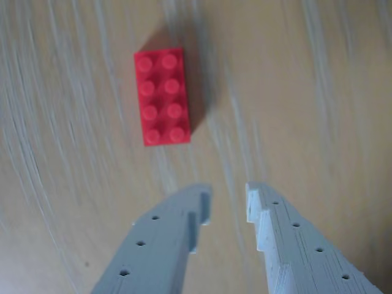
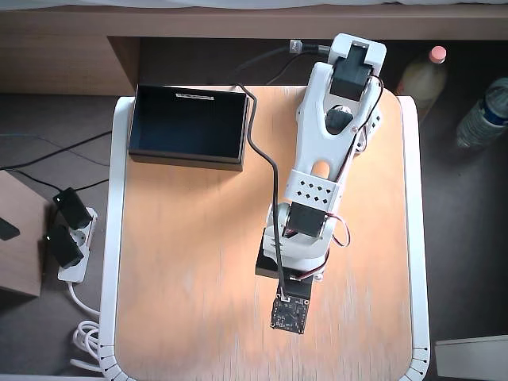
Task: Grasp a lego block and put it in the bin.
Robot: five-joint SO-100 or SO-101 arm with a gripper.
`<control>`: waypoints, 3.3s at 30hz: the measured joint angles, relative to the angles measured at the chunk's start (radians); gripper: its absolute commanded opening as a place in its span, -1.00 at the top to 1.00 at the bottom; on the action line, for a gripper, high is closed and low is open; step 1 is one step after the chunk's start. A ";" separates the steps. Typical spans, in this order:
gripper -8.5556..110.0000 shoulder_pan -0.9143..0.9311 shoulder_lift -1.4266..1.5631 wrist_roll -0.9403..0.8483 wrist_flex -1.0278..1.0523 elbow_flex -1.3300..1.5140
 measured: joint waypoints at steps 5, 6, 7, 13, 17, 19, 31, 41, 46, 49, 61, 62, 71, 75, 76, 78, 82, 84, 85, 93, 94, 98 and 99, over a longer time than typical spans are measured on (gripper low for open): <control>0.53 -0.006 -0.029 -0.006 -0.055 -0.003; 0.51 -0.009 -0.040 -0.014 -0.075 -0.003; 0.50 -0.009 -0.048 -0.020 -0.092 -0.003; 0.44 -0.011 -0.097 -0.044 -0.173 -0.003; 0.43 -0.020 -0.117 -0.058 -0.193 -0.003; 0.43 -0.029 -0.124 -0.061 -0.196 -0.003; 0.42 -0.071 -0.186 -0.071 -0.247 -0.003; 0.43 -0.071 -0.213 -0.071 -0.258 -0.003; 0.43 -0.071 -0.219 -0.071 -0.272 -0.006; 0.43 -0.071 -0.225 -0.071 -0.282 -0.006; 0.51 -0.061 -0.264 -0.058 -0.313 -0.012; 0.54 -0.060 -0.264 -0.058 -0.313 -0.012; 0.85 -0.060 -0.264 -0.058 -0.313 -0.015; 0.85 -0.060 -0.264 -0.060 -0.313 -0.015; 0.85 -0.060 -0.264 -0.060 -0.313 -0.015; 0.85 -0.054 -0.264 -0.060 -0.313 -0.015; 0.85 -0.038 -0.264 -0.069 -0.310 -0.017; 0.85 -0.031 -0.264 -0.078 -0.299 -0.017; 0.85 -0.028 -0.259 -0.083 -0.288 -0.017; 0.85 0.012 -0.094 -0.107 -0.158 -0.017; 0.85 0.020 -0.064 -0.107 -0.143 -0.017; 0.85 0.064 0.037 -0.107 -0.071 -0.017; 0.85 0.078 0.060 -0.107 -0.051 -0.017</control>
